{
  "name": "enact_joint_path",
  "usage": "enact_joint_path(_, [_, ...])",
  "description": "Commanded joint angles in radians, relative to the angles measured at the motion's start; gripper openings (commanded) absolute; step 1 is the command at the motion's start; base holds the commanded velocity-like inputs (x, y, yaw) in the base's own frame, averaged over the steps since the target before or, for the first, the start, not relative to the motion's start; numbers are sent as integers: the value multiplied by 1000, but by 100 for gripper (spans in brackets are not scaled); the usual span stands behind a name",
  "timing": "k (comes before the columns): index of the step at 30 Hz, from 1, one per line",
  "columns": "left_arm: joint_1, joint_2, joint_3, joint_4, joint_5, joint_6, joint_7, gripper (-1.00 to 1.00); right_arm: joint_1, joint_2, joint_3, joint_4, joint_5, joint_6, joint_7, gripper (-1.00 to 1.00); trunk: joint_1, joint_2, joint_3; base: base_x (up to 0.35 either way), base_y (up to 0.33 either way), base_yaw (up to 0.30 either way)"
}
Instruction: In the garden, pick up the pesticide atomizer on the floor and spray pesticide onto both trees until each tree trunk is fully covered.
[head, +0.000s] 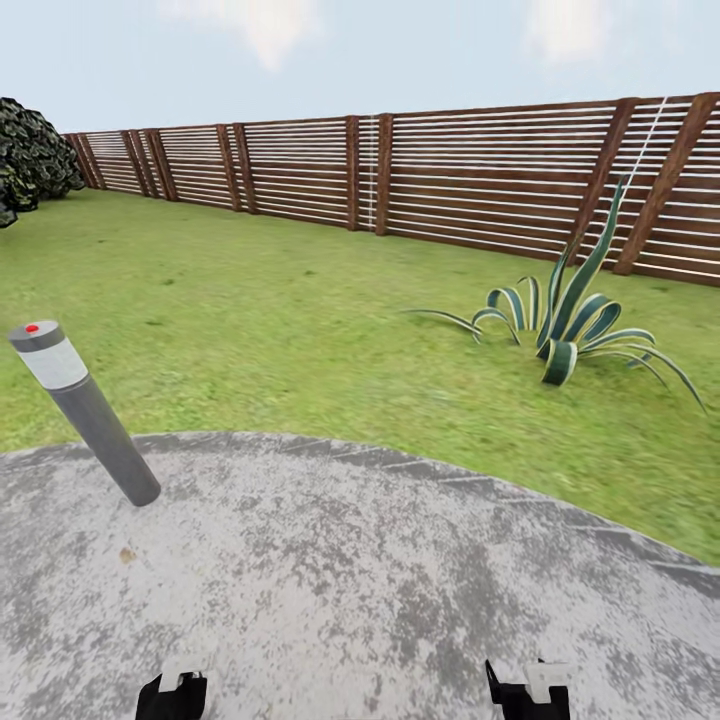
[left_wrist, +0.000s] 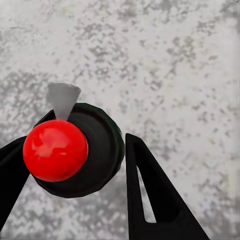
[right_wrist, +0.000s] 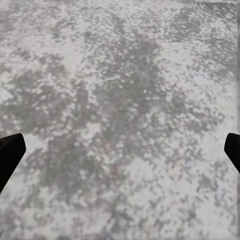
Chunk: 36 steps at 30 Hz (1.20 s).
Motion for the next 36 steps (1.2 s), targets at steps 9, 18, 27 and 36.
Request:
enact_joint_path(9, [0, 0, 2, 2, 3, -3, 0, -100, 0, 0, 0, 1, 1, -3, -1, 100, -35, 63, 28, 0, 0, 0])
enact_joint_path(18, [0, 0, 2, 2, 2, -17, 0, -100, 0, 0, 0, 1, 1, -3, -1, 100, -69, 126, 65, 0, 0, 0])
enact_joint_path(27, [-1, -2, 2, 32, 1, -58, 0, -100, 0, 1, 1, 1, 1, -3, -1, 100, -88, 161, 94, 0, 0, 17])
enact_joint_path(36, [-1, -5, 2, 32, 1, -59, 3, -100, 0, 3, 1, 2, 1, -3, -1, 100, -88, 161, 103, 0, 0, 194])
